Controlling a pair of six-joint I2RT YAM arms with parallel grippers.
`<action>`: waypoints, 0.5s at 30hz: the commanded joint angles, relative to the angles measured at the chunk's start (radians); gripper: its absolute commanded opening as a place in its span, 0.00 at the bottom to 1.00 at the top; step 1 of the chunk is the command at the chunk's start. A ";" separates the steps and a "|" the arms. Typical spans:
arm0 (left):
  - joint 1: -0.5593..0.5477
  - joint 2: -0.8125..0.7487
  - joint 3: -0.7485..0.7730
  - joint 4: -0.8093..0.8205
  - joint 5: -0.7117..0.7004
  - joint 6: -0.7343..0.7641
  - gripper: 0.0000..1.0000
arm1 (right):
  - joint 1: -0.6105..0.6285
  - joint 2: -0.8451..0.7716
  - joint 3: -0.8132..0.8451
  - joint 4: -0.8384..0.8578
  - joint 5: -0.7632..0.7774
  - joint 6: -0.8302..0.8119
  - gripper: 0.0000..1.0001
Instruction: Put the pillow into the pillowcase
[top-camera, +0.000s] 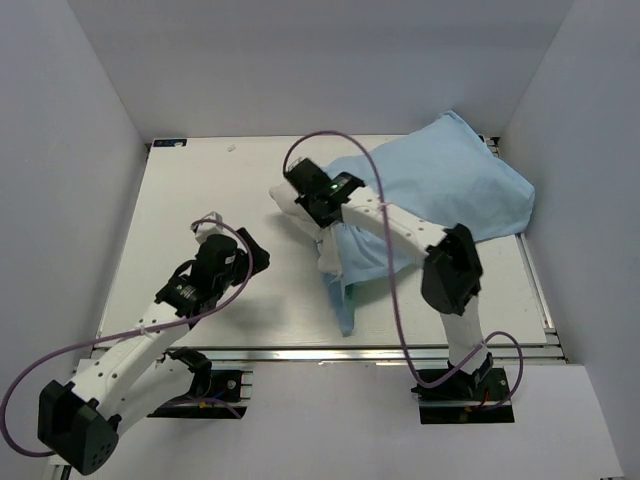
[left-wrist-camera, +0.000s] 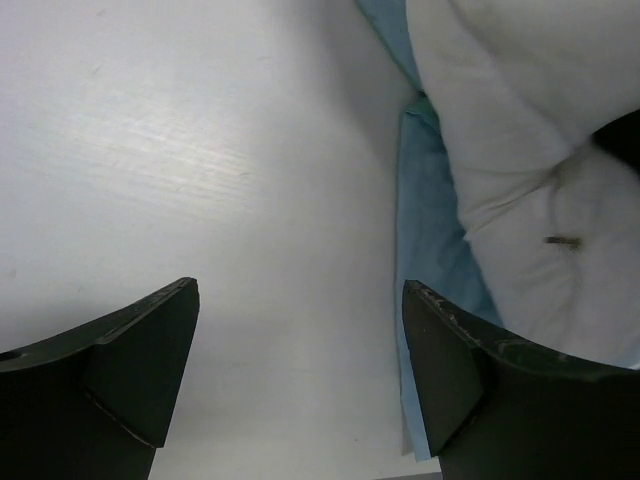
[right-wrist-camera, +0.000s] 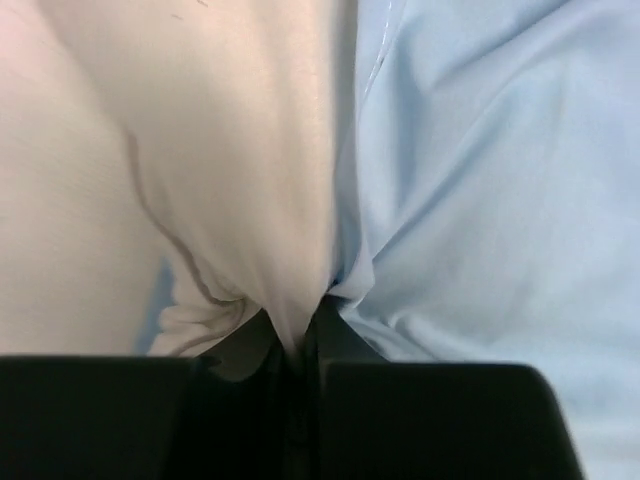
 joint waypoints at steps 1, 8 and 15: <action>0.005 0.079 0.081 0.174 0.118 0.138 0.90 | -0.070 -0.249 0.010 0.131 -0.163 -0.020 0.00; 0.005 0.323 0.239 0.387 0.328 0.215 0.98 | -0.154 -0.439 0.006 0.143 -0.392 0.008 0.00; 0.005 0.529 0.320 0.693 0.457 0.126 0.98 | -0.188 -0.541 -0.059 0.232 -0.484 0.077 0.00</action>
